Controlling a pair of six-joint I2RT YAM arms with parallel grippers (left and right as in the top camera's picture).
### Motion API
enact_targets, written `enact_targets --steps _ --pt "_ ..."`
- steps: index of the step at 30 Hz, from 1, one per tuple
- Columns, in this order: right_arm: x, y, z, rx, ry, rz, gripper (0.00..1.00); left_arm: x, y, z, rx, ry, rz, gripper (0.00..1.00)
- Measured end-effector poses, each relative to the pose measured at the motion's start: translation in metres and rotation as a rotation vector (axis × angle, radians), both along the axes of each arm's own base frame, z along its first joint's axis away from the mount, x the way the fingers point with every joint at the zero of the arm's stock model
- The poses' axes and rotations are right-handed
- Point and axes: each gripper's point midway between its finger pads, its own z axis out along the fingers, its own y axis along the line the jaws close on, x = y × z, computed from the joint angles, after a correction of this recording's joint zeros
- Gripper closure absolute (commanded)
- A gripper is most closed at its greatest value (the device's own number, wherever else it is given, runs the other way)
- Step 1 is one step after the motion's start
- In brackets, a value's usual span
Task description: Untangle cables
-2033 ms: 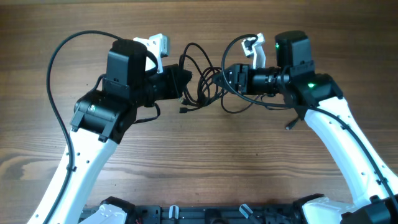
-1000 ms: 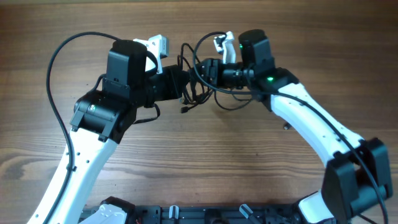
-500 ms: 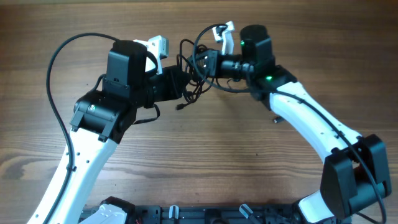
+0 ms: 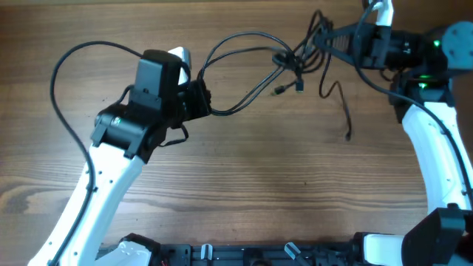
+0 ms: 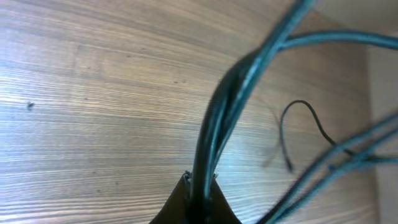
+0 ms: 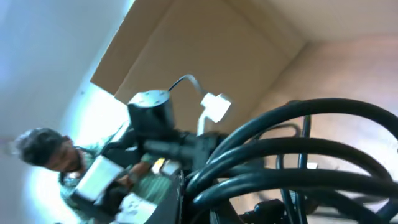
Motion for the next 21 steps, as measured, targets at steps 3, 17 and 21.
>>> enact_targets --steps 3,17,21 --pt "-0.005 -0.005 0.004 -0.004 0.059 0.007 0.96 0.008 0.003 -0.019 0.047 0.042 0.023 0.96" --pt "0.006 -0.072 0.014 0.024 0.149 -0.193 0.95 0.025 0.036 -0.040 0.251 0.050 0.188 0.96" --pt "0.020 -0.086 0.000 0.044 0.234 -0.221 0.95 0.024 0.035 -0.039 0.244 0.052 0.192 0.96"
